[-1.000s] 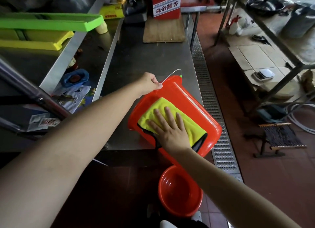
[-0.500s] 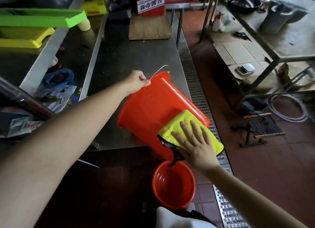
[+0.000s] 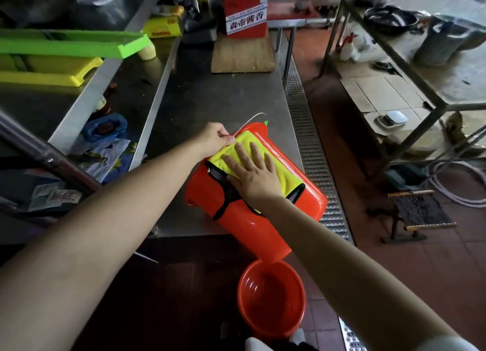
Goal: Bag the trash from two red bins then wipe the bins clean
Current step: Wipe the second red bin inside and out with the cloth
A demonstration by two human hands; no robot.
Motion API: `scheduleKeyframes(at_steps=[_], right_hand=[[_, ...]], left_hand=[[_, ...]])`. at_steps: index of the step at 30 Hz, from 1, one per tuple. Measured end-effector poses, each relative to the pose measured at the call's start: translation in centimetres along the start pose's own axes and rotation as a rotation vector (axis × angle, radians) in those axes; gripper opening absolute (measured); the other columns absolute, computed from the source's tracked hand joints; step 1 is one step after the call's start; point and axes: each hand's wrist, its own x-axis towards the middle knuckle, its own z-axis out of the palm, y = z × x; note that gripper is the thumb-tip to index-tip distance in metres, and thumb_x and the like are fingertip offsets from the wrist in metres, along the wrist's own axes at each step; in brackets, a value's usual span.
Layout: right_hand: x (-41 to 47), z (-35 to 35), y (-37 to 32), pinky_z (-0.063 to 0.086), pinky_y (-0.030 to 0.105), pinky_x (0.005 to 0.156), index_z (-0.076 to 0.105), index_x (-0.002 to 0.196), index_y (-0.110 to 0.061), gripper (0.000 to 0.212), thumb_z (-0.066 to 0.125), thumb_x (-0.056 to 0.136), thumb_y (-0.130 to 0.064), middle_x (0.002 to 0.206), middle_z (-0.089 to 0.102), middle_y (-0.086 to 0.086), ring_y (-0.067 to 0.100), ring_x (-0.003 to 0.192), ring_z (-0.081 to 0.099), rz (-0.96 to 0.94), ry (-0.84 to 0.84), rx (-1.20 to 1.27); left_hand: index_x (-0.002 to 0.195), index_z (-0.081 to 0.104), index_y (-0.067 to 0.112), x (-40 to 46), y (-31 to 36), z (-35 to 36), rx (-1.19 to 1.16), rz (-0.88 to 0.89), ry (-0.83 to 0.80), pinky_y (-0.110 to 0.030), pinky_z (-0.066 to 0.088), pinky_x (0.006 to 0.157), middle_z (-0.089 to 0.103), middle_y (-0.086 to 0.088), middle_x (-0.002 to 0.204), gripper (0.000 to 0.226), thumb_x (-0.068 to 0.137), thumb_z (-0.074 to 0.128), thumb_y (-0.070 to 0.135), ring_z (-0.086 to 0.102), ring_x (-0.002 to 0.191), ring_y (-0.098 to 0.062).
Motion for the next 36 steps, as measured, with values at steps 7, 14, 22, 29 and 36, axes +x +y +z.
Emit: scheduleKeyframes(at_steps=[7,14,22,29,36], right_hand=[[-11.1,2.3,5.8,0.023,0.052,0.119,0.022,0.156,-0.044,0.059,0.041,0.101,-0.049,0.168,0.011,-0.006,0.028,0.155,0.006,-0.088,0.158,-0.016],[-15.5,2.8,8.7,0.026,0.058,0.116,0.031,0.155,-0.039,0.07,0.048,0.088,-0.032,0.168,0.014,-0.003,0.031,0.155,0.007,-0.121,0.154,0.106],[-4.7,0.5,4.7,0.014,0.053,0.121,0.007,0.153,-0.055,0.063,0.011,0.094,-0.076,0.167,-0.005,-0.016,0.02,0.154,-0.012,0.025,0.003,0.116],[-0.2,-0.7,2.9,0.014,0.051,0.122,0.006,0.154,-0.054,0.061,0.013,0.096,-0.072,0.167,-0.005,-0.016,0.019,0.154,-0.01,-0.017,-0.016,0.144],[-12.8,1.4,9.4,0.026,0.046,0.119,0.03,0.154,-0.043,0.056,0.028,0.102,-0.063,0.167,0.014,-0.01,0.019,0.155,0.004,-0.043,0.123,0.174]], left_hand=[[0.089,0.066,0.012,-0.5,0.1,0.1,0.089,-0.016,0.009,-0.035,0.051,0.078,0.069,-0.004,0.09,0.024,0.088,0.07,0.036,0.064,0.084,-0.018],[0.089,0.066,0.014,-0.9,0.4,0.0,0.106,-0.025,-0.005,-0.026,0.046,0.066,0.069,0.0,0.088,0.022,0.088,0.07,0.036,0.064,0.084,-0.014],[0.09,0.066,0.013,-2.5,-0.8,-0.5,0.096,-0.02,0.007,-0.025,0.045,0.07,0.068,-0.002,0.091,0.022,0.088,0.071,0.034,0.063,0.086,-0.015],[0.091,0.066,0.018,-3.1,-1.8,-1.4,0.139,-0.027,0.073,-0.025,0.045,0.069,0.067,0.004,0.094,0.021,0.088,0.07,0.038,0.06,0.087,-0.01],[0.092,0.063,0.025,-3.4,-1.3,-1.0,0.165,-0.072,0.048,-0.025,0.042,0.065,0.061,0.011,0.094,0.019,0.09,0.065,0.044,0.056,0.086,-0.004]])
